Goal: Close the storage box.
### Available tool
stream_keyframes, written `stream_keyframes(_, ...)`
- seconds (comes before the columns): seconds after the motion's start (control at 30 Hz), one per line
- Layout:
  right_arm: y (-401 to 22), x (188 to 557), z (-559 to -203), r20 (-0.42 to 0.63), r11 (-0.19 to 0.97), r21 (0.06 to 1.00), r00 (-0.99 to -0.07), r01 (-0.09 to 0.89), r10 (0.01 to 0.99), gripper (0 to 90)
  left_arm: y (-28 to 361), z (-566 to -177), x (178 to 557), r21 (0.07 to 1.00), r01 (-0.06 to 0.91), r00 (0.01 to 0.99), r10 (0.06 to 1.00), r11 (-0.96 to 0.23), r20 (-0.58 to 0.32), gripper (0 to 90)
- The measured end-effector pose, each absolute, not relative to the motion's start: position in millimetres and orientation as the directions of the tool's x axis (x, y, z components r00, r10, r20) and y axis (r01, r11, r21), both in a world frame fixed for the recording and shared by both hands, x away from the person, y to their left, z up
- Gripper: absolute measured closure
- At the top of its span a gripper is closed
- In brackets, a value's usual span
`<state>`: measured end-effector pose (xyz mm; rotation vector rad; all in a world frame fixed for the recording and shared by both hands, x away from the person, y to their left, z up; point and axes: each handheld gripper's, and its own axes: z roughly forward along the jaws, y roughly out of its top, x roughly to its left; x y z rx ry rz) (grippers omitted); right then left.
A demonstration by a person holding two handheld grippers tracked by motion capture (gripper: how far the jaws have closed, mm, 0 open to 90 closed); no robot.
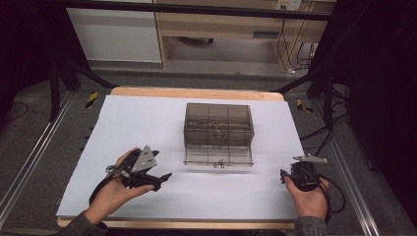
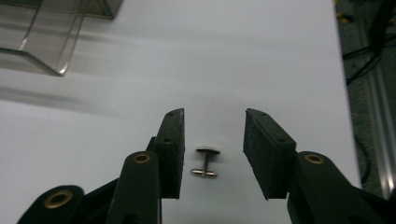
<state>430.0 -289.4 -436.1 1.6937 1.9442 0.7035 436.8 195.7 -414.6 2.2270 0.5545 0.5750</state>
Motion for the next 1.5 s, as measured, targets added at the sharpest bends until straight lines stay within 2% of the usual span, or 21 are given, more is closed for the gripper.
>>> stream_keyframes(0.2, -285.9, 432.7, -436.0, 0.013, 0.087, 0.582, -0.116, 0.808, 0.993, 62.7, 236.9, -442.5, 428.0, 0.762, 0.275, 0.774, 0.606, -0.586, 0.187, 12.9)
stream_keyframes(0.43, -283.6, 441.2, -440.6, 0.023, 0.067, 0.545, -0.095, 0.836, 0.995, 63.2, 262.1, -455.2, 418.1, 0.785, 0.284, 0.747, 0.641, -0.550, 0.179, 9.9)
stream_keyframes(0.57, -283.1, 444.8, -448.7, -0.004, 0.084, 0.539, -0.097, 0.838, 0.995, 61.6, 266.5, -457.6, 417.7, 0.796, 0.298, 0.721, 0.671, -0.526, 0.173, 9.5)
stream_keyframes(0.87, -290.3, 444.2, -456.1, 0.031, 0.076, 0.553, -0.112, 0.830, 0.993, 62.7, 269.2, -459.6, 411.4, 0.816, 0.299, 0.656, 0.727, -0.495, 0.201, 9.5)
stream_keyframes(0.97, -289.3, 445.3, -459.0, 0.027, 0.085, 0.550, -0.119, 0.831, 0.992, 65.8, 270.3, -459.8, 410.6, 0.820, 0.298, 0.648, 0.734, -0.488, 0.201, 9.5)
stream_keyframes(1.1, -288.8, 444.9, -458.8, 0.019, 0.092, 0.556, -0.123, 0.826, 0.992, 74.0, 270.7, -461.2, 411.0, 0.813, 0.301, 0.652, 0.730, -0.499, 0.207, 9.5)
stream_keyframes(1.5, -286.3, 443.4, -458.7, -0.005, 0.125, 0.569, -0.148, 0.813, 0.989, 74.8, 269.6, -463.1, 411.2, 0.803, 0.303, 0.658, 0.722, -0.513, 0.214, 9.7)
